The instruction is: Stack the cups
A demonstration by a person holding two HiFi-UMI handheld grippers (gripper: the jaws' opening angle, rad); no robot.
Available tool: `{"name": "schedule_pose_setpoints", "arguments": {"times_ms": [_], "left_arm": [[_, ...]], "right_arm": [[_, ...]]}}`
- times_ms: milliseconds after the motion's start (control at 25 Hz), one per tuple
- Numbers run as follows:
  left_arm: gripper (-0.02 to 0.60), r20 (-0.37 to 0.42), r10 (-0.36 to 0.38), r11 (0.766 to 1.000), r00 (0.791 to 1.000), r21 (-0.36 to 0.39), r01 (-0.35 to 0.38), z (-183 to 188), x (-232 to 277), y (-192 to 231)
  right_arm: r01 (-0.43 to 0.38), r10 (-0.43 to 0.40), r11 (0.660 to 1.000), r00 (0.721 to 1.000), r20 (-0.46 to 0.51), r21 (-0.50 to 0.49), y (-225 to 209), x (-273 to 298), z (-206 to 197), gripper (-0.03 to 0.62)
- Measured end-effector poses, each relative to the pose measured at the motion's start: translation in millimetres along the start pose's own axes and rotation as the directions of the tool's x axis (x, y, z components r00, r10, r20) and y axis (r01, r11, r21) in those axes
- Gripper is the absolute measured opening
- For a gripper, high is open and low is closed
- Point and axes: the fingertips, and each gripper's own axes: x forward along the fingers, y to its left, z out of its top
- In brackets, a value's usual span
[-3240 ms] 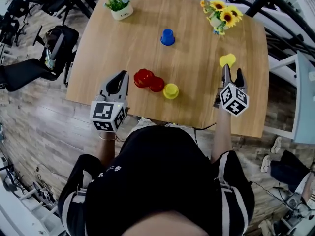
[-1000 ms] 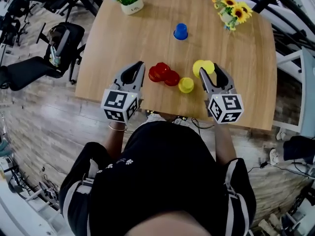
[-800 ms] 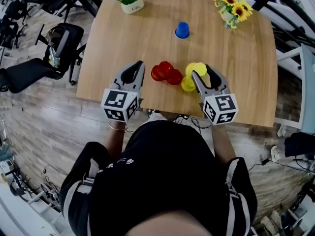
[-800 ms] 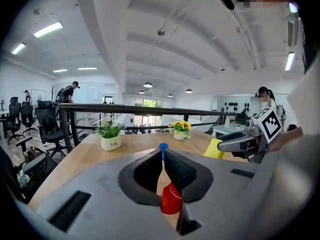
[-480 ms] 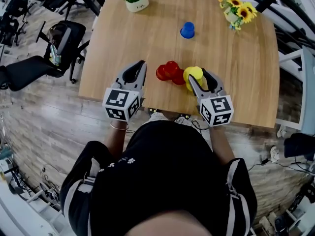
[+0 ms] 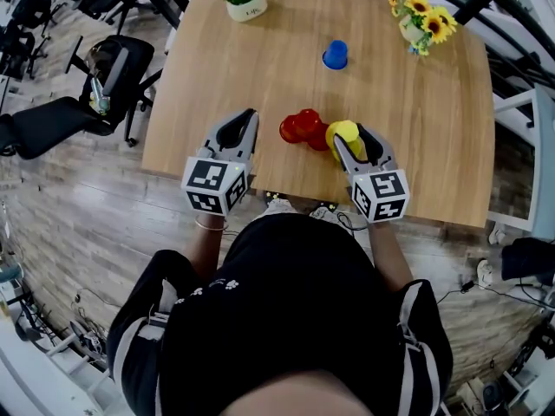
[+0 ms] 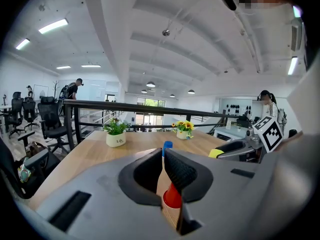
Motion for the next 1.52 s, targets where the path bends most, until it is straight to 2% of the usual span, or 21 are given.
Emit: {"name": "schedule_pose_setpoints", "arguments": {"times_ms": [440, 720, 880, 1080, 1280, 1400, 1520], "left_arm": [[0.02, -0.002, 0.007, 1.0, 1.0, 0.007, -0.007, 0.2, 2.2, -6.8], [0.021, -0.003, 0.003, 1.0, 1.0, 0.015, -0.003, 1.1, 8.8, -13.3], [0.02, 0.005, -0.003, 1.0, 1.0, 0.023, 0.003, 6.4, 13.5, -19.4], [0.021, 0.008, 0.008, 1.0, 1.0, 0.025, -0.009, 8.0, 13.3, -20.5], [0.021, 0.0, 0.05, 0.998, 0.999, 0.027, -0.05, 7.1, 4.9, -14.4], [0.021, -0.007, 0.093, 0.995, 0.996, 0.024, -0.093, 6.5, -1.3, -6.4], [0.021, -0.014, 0.14, 0.99, 0.99, 0.018, -0.14, 4.2, -6.7, 1.5]], "right_arm": [[-0.032, 0.031, 0.999, 0.999, 0.028, 0.029, -2.0, -3.7, 0.1, 0.253], [-0.046, 0.039, 0.998, 0.991, 0.132, 0.051, -9.2, -27.7, 33.9, 0.255], [0.003, -0.003, 1.0, 0.981, 0.196, 0.0, -27.9, -42.8, 64.0, 0.252], [0.099, -0.096, 0.995, 0.957, 0.273, 0.0, -68.6, -50.8, 91.0, 0.238], [0.169, -0.199, 0.978, 0.93, 0.31, 0.121, -120.1, -33.4, 90.4, 0.236], [0.142, -0.239, 0.95, 0.905, 0.352, 0.279, -150.4, -16.7, 89.2, 0.235], [0.131, -0.241, 0.944, 0.901, 0.36, 0.304, -167.4, 9.6, 88.1, 0.235]]}}
